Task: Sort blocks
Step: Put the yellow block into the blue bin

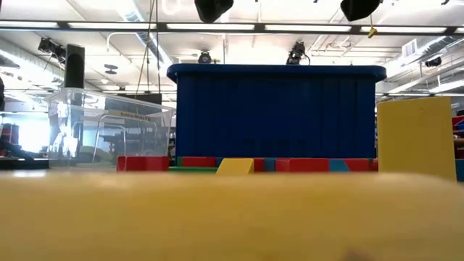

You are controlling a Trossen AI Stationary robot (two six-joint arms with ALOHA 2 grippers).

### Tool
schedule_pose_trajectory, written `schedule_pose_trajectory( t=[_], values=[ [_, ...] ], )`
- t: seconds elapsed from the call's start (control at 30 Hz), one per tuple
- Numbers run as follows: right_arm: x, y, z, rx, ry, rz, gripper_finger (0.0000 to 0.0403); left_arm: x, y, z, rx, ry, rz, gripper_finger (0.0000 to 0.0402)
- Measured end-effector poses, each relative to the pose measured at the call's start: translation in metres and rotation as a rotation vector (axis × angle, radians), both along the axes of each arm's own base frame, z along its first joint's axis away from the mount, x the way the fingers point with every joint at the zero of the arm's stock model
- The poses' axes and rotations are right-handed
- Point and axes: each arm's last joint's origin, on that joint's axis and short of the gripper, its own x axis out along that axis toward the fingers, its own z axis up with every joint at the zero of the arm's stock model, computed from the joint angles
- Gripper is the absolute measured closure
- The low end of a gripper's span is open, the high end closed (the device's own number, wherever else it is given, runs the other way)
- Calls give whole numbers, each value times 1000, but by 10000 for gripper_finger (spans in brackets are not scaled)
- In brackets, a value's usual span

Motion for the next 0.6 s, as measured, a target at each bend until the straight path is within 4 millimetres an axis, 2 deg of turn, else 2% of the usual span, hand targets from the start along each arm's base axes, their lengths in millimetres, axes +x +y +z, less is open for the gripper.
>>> schedule_pose_trajectory(
  t=[0.13, 0.27, 0.43, 0.6],
  values=[
    [-1, -1, 1, 12, -2, -12, 353, -1, 2, 2, 34, -12, 17, 227],
    [-4, -1, 5, 19, -27, -85, 353, -14, 7, 12, 120, -18, 87, 227],
    [-11, -6, 20, 169, -99, -106, 353, -39, 16, 32, 263, -45, 201, 226],
    [-12, -26, 33, 366, -193, -207, 353, -60, 23, 47, 373, -65, 286, 225]
  ],
)
